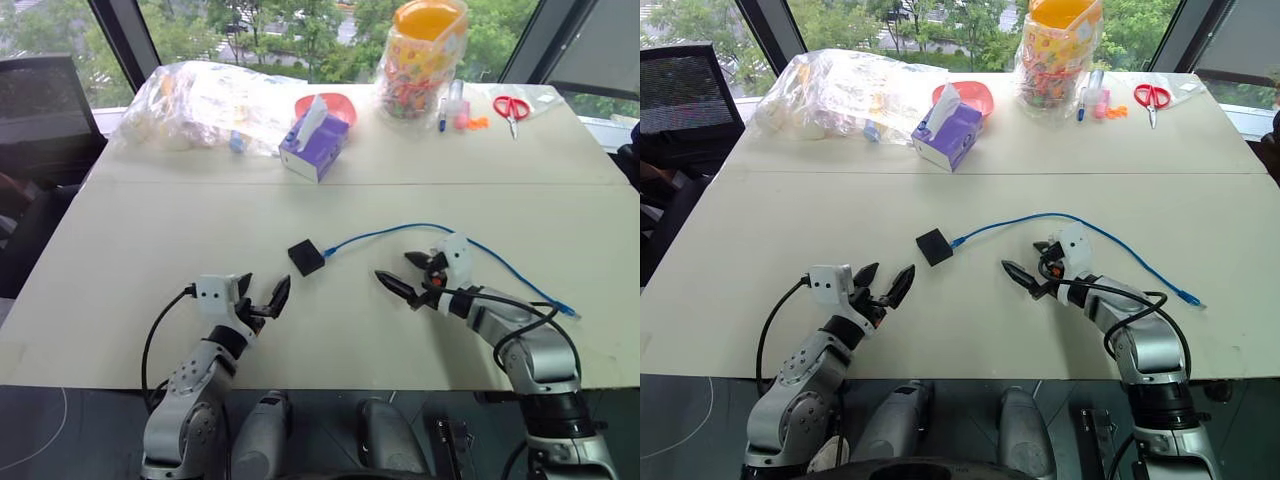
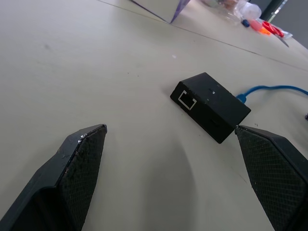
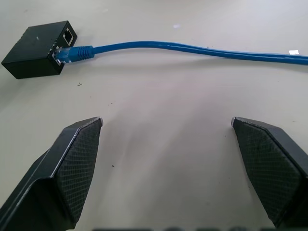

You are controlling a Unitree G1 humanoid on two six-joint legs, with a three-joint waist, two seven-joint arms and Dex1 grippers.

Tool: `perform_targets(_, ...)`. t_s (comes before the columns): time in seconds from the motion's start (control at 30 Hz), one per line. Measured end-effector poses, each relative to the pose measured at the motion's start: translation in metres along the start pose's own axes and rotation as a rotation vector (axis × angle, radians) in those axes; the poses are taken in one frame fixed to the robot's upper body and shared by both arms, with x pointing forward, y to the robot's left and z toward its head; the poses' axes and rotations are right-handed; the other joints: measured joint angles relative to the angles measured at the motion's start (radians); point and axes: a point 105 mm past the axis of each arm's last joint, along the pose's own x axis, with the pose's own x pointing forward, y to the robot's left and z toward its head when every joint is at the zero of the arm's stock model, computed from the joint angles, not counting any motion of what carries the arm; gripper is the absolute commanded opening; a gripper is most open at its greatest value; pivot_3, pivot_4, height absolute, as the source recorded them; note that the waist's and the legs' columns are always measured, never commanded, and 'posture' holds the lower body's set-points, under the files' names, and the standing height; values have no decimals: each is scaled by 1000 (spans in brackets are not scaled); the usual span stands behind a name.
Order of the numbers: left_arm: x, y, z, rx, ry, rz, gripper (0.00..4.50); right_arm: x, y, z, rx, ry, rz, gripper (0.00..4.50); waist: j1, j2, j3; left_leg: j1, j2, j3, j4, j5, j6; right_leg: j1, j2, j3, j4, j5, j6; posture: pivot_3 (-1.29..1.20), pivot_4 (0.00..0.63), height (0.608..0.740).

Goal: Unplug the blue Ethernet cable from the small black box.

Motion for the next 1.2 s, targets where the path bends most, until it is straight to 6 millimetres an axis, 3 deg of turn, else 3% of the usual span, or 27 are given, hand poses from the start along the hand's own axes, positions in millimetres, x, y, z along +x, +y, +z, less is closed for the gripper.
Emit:
perform_targets(0.2, 2, -1, 2, 0, 5, -24, 4472, -11, 0, 5, -29, 21, 56, 4500, 0, 0, 0, 0, 0, 0, 0, 0, 0, 0, 0, 0, 0, 0, 0, 0, 150, 726)
perform_targets(0.5, 1, -5, 0, 32, 65, -124, 4472, -14, 4, 29, -91, 15, 161, 4500, -1, 0, 0, 0, 0, 0, 0, 0, 0, 0, 0, 0, 1, 0, 0, 0, 150, 726)
perform_targets(0.77, -5, -13, 2, -2, 157, -257, 4472, -4, 9, 65, -245, -9, 238, 4500, -2, 0, 0, 0, 0, 0, 1, 0, 0, 0, 0, 0, 3, 0, 0, 0, 150, 726)
perform_targets(1.03, -6, -4, 27, 48, 182, -323, 4472, 31, 19, 99, -502, 37, 393, 4500, -26, 1, 2, 2, 0, 0, 1, 0, 0, -2, 0, 0, 7, 0, 1, 0, 150, 726)
perform_targets(1.2, -8, 7, 41, 53, 156, -303, 4472, 73, 37, 102, -691, 171, 605, 4500, -42, 1, 3, 4, 1, -1, 0, 1, 0, -2, 2, 0, 11, 0, 1, 0, 150, 726)
